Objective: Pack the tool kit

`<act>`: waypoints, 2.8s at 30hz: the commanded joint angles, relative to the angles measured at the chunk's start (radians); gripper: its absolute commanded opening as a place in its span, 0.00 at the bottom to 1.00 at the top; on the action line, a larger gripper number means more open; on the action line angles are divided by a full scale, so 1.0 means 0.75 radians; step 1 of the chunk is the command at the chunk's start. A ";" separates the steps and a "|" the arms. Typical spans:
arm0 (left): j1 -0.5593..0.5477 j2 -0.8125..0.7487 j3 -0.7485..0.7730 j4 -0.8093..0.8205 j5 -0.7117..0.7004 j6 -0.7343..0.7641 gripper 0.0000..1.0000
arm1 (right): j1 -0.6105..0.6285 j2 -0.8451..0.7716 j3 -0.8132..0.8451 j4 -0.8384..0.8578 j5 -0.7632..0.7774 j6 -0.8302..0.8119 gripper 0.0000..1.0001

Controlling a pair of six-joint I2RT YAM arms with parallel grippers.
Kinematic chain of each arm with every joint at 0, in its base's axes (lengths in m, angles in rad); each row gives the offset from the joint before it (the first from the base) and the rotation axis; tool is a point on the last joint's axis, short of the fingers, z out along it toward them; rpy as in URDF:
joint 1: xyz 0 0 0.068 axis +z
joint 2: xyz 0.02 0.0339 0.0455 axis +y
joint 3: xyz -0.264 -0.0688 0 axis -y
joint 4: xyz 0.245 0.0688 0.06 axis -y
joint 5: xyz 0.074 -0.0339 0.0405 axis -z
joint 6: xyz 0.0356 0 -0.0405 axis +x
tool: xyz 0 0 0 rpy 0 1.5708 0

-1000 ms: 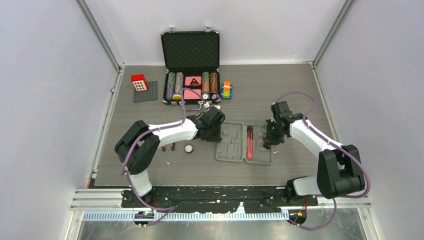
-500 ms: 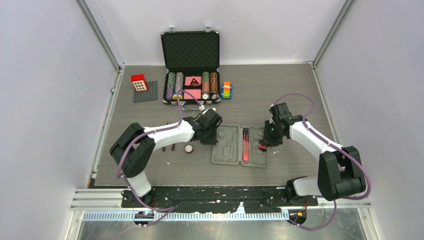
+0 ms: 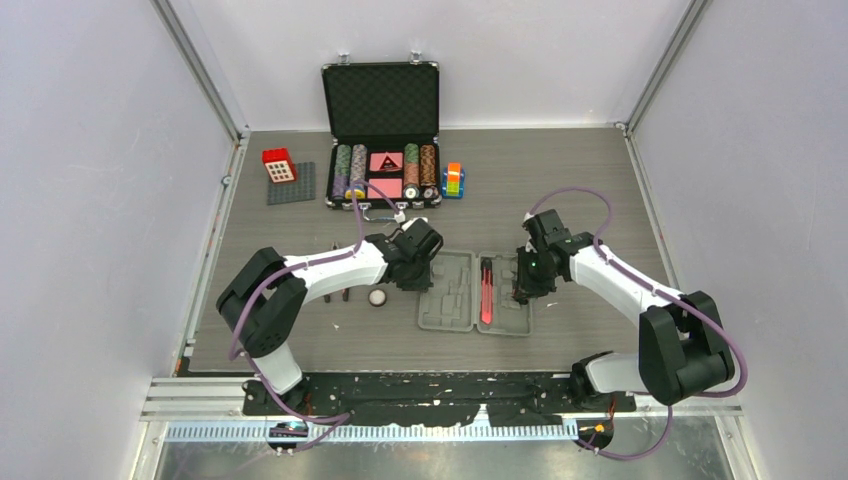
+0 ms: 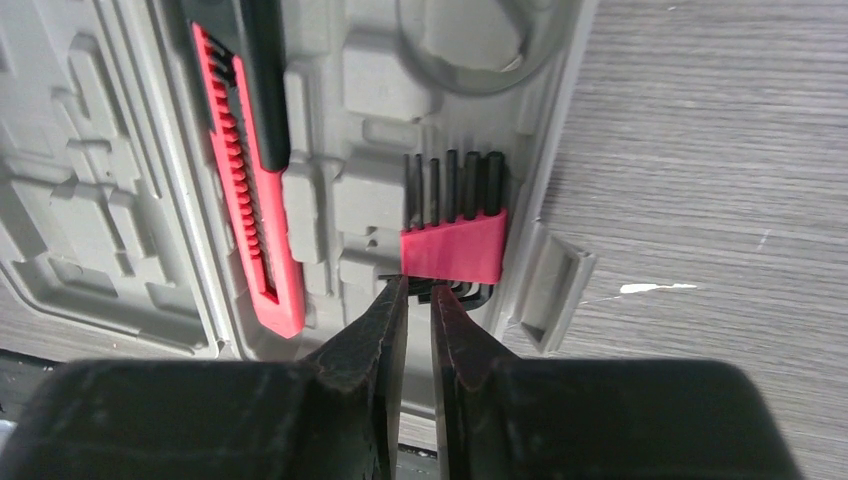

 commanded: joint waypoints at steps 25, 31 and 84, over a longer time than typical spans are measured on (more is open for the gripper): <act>-0.005 -0.047 -0.011 -0.050 -0.038 -0.020 0.00 | 0.013 0.036 -0.036 0.226 0.197 0.079 0.15; -0.005 -0.047 -0.009 -0.050 -0.038 -0.021 0.00 | 0.013 -0.024 0.000 0.136 0.110 0.060 0.16; -0.005 -0.069 -0.036 -0.002 -0.042 -0.019 0.00 | 0.043 0.072 0.237 -0.143 0.345 0.029 0.09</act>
